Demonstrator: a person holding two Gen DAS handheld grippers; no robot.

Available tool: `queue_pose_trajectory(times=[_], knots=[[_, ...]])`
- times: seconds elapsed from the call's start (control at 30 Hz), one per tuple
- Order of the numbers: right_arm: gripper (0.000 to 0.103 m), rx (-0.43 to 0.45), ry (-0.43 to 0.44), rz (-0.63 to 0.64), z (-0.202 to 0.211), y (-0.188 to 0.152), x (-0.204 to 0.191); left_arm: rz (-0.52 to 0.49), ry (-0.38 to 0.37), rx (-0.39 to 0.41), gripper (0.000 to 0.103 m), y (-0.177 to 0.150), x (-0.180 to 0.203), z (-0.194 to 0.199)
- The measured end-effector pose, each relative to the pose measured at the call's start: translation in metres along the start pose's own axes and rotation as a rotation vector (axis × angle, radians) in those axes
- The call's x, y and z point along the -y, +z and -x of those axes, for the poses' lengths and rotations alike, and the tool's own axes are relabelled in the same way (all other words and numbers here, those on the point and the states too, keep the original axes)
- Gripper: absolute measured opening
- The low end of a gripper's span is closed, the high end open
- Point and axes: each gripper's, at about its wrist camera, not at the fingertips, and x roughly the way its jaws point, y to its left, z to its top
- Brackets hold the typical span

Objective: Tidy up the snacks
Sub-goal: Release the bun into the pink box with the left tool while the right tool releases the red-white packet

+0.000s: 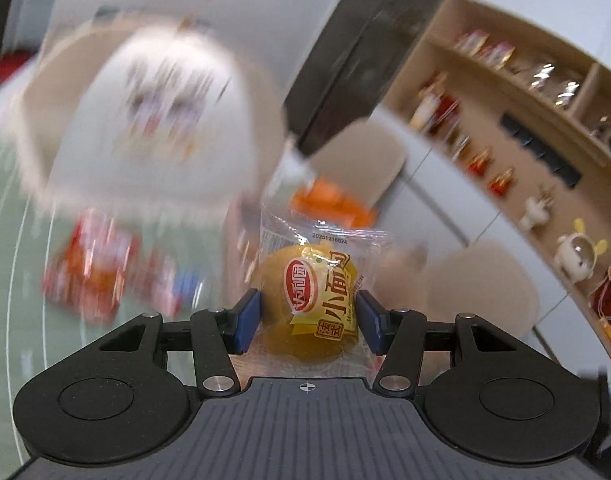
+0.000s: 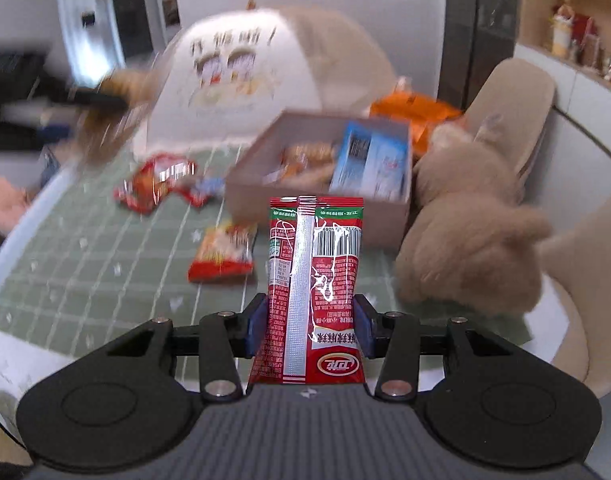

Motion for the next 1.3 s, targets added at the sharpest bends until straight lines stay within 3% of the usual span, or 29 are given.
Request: queue_pose_trajectory(times=[0.2,0.27,0.37,0.4,0.5,0.67,0.77,0.9,0.97,1.1,1.17,1.3], knots=[[0.045,0.081,-0.011,-0.022,0.018,0.015,0.011,-0.129,-0.017,0.144,0.058,0.092,0.047,-0.012],[0.045,0.088,-0.026,-0.017,0.019,0.018,0.013,-0.113,-0.053,0.115,0.057,0.121,0.056,-0.028],[0.045,0.091,-0.045,-0.001,0.024,0.020,0.016,-0.045,-0.098,-0.019,0.058,0.140,0.049,-0.064],[0.045,0.094,-0.051,0.004,0.024,0.020,0.016,-0.054,-0.080,-0.034,0.055,0.138,0.047,-0.072],[0.045,0.111,-0.066,0.012,0.032,0.021,0.023,-0.089,-0.046,0.030,0.056,0.126,0.036,-0.070],[0.045,0.115,-0.059,-0.020,0.030,0.040,0.037,0.068,-0.065,0.049,0.056,0.100,-0.003,-0.061],[0.045,0.177,-0.019,-0.015,0.038,0.081,0.041,0.112,-0.025,0.005,0.055,0.078,-0.023,-0.055],[0.047,0.264,-0.010,0.035,0.041,0.168,0.037,0.226,-0.026,-0.050,0.055,0.029,-0.036,-0.051],[0.066,0.253,-0.029,0.094,0.029,0.208,0.030,0.267,-0.037,-0.081,0.056,0.003,-0.041,-0.051],[0.073,0.226,0.050,0.006,0.013,0.255,0.037,0.216,0.038,-0.127,0.056,-0.031,-0.049,-0.044],[0.079,0.222,0.116,-0.061,0.006,0.258,0.043,0.199,0.097,-0.131,0.055,-0.040,-0.061,-0.037],[0.079,0.148,0.139,-0.081,-0.023,0.235,0.036,0.291,0.153,-0.084,0.055,-0.047,-0.091,-0.020]])
